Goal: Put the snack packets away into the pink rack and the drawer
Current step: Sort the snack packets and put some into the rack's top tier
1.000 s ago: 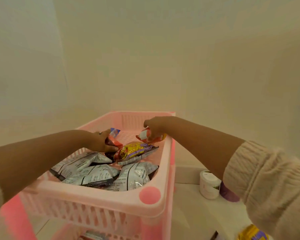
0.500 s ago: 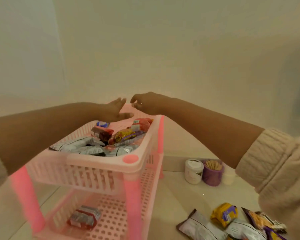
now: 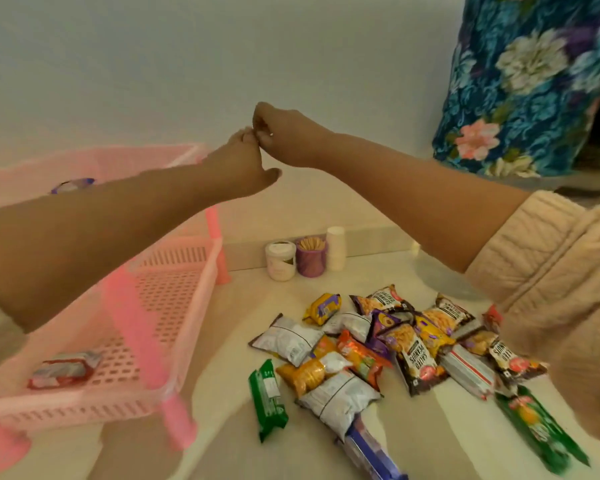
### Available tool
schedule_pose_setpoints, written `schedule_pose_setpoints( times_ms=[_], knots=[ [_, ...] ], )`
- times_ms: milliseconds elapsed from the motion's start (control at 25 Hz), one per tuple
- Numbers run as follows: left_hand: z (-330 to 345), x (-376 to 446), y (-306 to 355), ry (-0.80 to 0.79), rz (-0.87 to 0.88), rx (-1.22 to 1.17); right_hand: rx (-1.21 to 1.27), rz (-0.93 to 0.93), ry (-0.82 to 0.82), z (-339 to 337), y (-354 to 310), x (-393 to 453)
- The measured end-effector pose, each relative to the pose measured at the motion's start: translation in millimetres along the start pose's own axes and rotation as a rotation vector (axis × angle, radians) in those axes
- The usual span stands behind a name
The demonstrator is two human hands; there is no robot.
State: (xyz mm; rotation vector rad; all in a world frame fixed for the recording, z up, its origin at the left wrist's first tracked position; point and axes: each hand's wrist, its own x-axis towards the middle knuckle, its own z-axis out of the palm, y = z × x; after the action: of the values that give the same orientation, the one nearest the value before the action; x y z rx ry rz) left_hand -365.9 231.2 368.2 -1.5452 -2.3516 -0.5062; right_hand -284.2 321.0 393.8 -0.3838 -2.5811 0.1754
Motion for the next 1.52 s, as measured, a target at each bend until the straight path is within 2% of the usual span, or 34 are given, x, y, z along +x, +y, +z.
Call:
schedule_pose_setpoints(
  times_ms=[120,240,320,480,640,720,840,1000,1160,1240,1320,1520],
  knots=[
    [49,-23,30,-0.032,0.029,-0.093,0.059,0.004,-0.095,8,35,-48],
    [115,-60,52,-0.165,0.074,-0.136,0.132,0.045,-0.108,21,80,-109],
    [155,-89,60,-0.231,0.066,-0.166,0.171,0.136,-0.116,31,112,-153],
    [222,-131,75,-0.365,-0.08,-0.23,0.131,0.358,-0.201,55,177,-252],
    [277,-162,121,-0.395,-0.033,-0.174,0.005,0.62,-0.178,85,219,-353],
    [295,-167,151,-0.398,0.05,-0.184,-0.058,0.683,-0.128,97,227,-397],
    [314,-162,183,-0.4,0.168,-0.112,-0.023,0.754,-0.003,110,225,-449],
    [330,-148,203,-0.448,0.157,0.003,-0.035,0.711,0.073,118,216,-491],
    [335,-137,209,-0.425,0.09,0.176,-0.037,0.787,-0.023,127,214,-512],
    [339,-133,208,-0.454,0.049,0.209,-0.034,0.792,-0.016,130,216,-513],
    [345,-132,208,-0.464,0.023,0.198,-0.014,0.784,0.011,131,217,-511],
    [361,-145,217,-0.344,-0.008,0.052,-0.02,0.759,0.058,134,219,-509]
  ],
)
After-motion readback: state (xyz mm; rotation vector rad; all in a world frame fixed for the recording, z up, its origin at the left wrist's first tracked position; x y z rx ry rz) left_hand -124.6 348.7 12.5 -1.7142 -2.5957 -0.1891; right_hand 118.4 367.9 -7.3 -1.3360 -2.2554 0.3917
